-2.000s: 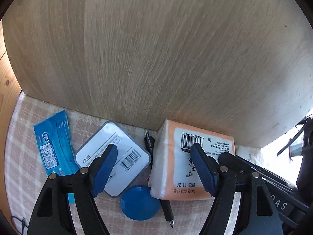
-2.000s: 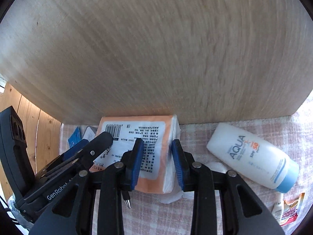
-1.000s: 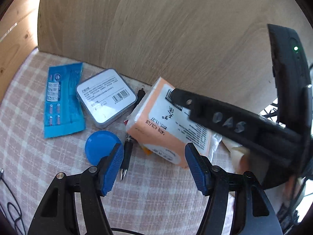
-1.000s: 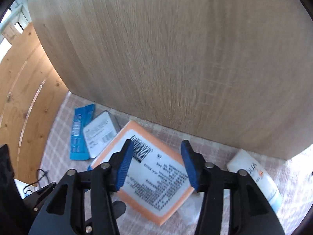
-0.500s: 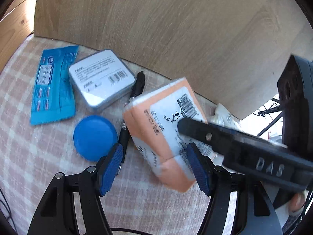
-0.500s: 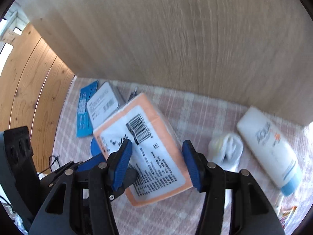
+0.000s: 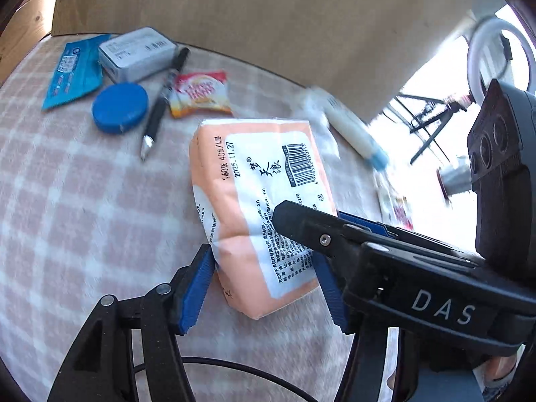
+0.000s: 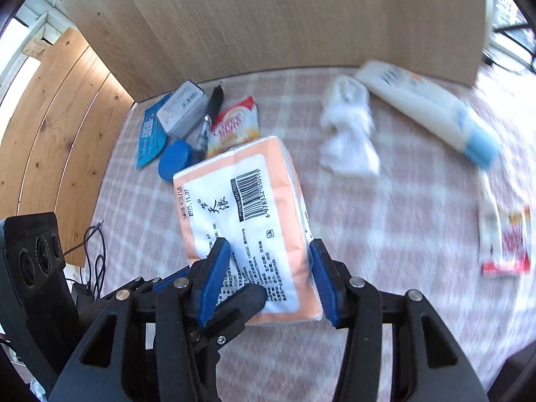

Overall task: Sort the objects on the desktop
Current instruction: 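Carry the tissue pack with both grippers and drop it into the black bin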

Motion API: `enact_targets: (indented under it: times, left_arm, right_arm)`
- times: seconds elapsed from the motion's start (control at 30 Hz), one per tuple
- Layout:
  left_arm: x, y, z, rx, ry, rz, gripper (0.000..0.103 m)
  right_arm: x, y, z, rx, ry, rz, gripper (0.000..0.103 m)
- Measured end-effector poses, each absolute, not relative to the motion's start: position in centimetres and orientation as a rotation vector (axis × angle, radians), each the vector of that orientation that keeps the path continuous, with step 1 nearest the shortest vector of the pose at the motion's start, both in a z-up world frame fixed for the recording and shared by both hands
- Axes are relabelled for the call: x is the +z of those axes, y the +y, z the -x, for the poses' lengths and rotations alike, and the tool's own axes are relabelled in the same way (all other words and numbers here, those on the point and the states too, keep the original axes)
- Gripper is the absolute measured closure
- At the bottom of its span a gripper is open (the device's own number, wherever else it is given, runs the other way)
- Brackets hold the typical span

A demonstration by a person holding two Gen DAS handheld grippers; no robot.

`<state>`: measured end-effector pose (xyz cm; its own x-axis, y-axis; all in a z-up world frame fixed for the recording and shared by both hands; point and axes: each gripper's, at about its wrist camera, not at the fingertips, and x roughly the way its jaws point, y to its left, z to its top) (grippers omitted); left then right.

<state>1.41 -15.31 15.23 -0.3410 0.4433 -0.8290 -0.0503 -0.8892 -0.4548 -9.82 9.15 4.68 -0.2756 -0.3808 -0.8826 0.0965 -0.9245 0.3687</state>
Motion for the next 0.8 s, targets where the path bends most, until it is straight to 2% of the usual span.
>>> enact_targets:
  times: [0.2,0.4,0.57,0.8]
  left_arm:
    - [11.7,-8.7,-4.3,2.219,-0.438,1.564,0.046]
    - [11.1,-4.0,-7.1,2.160,-0.348,1.553,0.046]
    - [13.2,-1.4,-9.5,2.116,-0.292,1.517,0.046]
    - [14.9,8.6,-10.2,2.044,-0.190,1.420,0.046]
  right_arm:
    - [5.2,12.1,3.8,-2.324,-0.440,-1.688,0.055]
    - [6.5,15.2,-0.7,-2.402,-0.466,-1.687,0.055]
    - [8.0,18.2,-4.2,-2.478,-0.516,-1.670,0.055]
    - [11.7,24.0,-7.7,-2.641,-0.606,-1.605,0.055]
